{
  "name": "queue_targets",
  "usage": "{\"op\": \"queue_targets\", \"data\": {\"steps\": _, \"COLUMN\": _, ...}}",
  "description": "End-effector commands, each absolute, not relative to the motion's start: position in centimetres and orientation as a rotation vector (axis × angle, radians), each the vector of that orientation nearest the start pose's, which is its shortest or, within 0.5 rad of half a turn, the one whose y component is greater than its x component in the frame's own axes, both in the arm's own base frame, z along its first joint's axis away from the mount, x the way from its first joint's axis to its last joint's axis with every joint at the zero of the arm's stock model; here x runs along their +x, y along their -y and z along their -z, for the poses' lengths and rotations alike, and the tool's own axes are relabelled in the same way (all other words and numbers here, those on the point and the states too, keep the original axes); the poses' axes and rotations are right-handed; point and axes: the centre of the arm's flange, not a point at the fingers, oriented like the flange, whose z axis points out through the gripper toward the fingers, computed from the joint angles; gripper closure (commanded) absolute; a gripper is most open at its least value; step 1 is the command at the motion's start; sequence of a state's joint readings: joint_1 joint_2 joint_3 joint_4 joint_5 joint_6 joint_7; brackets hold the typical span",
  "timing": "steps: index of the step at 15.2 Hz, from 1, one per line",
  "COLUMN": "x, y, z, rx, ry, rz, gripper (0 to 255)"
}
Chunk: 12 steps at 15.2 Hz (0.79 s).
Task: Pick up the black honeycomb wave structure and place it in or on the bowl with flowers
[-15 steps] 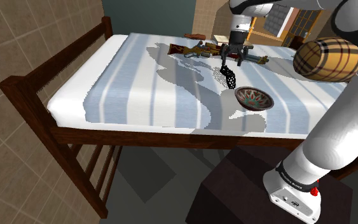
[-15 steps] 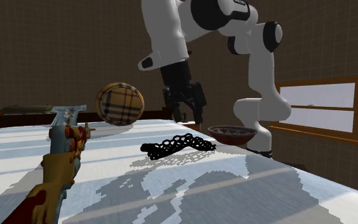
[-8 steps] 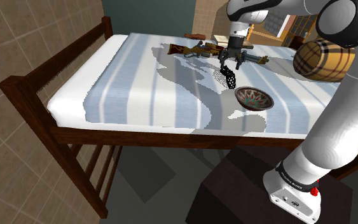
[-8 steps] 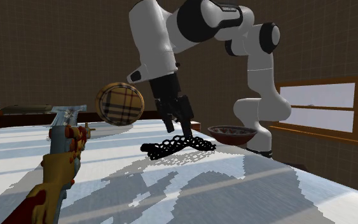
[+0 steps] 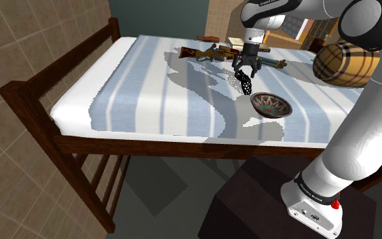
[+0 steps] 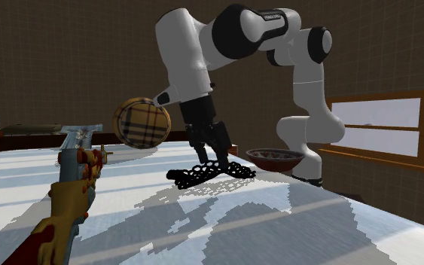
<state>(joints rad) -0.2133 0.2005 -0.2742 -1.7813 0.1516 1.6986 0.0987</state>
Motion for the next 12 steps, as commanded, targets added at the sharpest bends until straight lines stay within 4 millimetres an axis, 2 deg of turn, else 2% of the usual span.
{"op": "queue_targets", "data": {"steps": 1, "x": 52.56, "y": 25.32, "z": -42.54, "rx": -2.829, "ry": -0.920, "rz": -0.376, "gripper": 0}}
{"op": "queue_targets", "data": {"steps": 2, "x": 52.56, "y": 25.32, "z": -42.54, "rx": -2.829, "ry": -0.919, "rz": -0.376, "gripper": 0}}
{"op": "queue_targets", "data": {"steps": 3, "x": 52.56, "y": 25.32, "z": -42.54, "rx": -2.829, "ry": -0.919, "rz": -0.376, "gripper": 255}}
{"op": "queue_targets", "data": {"steps": 12, "x": 52.56, "y": 25.32, "z": -42.54, "rx": -2.829, "ry": -0.920, "rz": -0.376, "gripper": 255}}
